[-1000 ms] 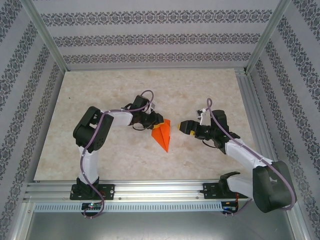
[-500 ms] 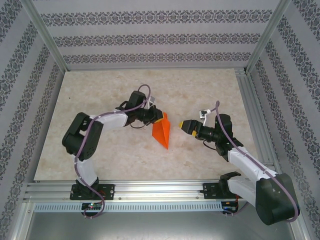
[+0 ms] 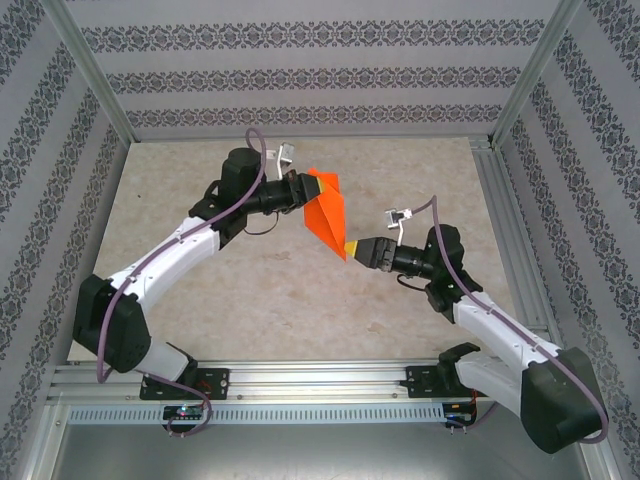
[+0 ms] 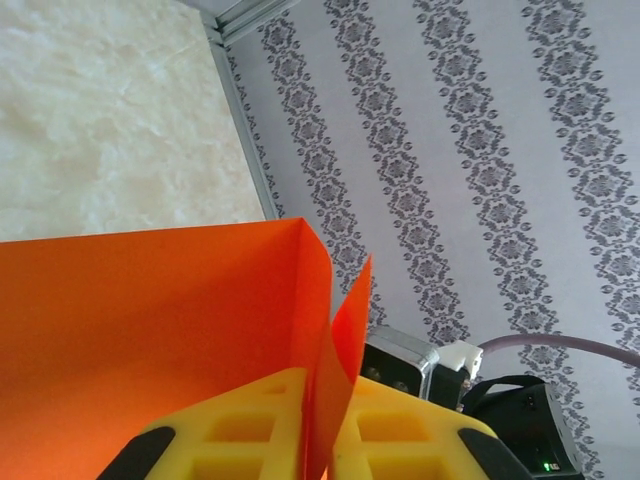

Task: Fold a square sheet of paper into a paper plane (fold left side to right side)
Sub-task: Turn over the paper at the center of the table.

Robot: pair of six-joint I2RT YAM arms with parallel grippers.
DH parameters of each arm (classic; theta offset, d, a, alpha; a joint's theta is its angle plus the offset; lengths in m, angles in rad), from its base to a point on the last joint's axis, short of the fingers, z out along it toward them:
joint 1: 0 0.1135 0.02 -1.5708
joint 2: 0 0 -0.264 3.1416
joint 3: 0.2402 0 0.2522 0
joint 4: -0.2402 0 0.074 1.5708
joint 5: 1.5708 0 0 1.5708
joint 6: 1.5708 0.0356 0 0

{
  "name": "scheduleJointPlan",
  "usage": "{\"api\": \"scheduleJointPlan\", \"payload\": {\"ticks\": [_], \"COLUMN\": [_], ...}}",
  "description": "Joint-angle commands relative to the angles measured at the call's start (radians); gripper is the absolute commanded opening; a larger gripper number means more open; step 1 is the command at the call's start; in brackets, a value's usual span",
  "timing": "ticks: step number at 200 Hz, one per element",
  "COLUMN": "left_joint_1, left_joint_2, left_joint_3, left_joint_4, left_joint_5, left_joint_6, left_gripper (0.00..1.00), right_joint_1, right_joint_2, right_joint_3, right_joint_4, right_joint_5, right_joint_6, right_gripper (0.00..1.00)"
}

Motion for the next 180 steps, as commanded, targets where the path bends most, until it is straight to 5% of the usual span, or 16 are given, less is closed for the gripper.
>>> {"api": "scheduleJointPlan", "payload": {"ticks": [1,31,83,180], "left_joint_1": [0.000,-0.001,0.000,0.003], "left_joint_2": [-0.041,-0.063,-0.070,-0.079], "left_joint_3": [0.023,0.003,-0.022,-0.034], "left_joint_4": [-0.028,0.017,0.056,0.010], "left_joint_5": [0.005,0.032,0.060,0.057], "left_joint_6": [0.006,-0.028,-0.058,-0.028], "left_gripper": [0.15,0.16,0.17,0.19], "right_joint_1": [0.041,0.078,0.106,0.083], "right_joint_2": [0.034,0.081,0.126,0.071], "right_joint_3": [0.044,0.075,0.130,0.145], "right_joint_4": [0.113,0.225,0.246,-0.058], "right_joint_5": [-0.007,0.015,0.012,0.065], "right_joint_6": [0.050,0.121,0.138,-0.021], "right_gripper": [0.97,0.90,0.61,0.11]}}
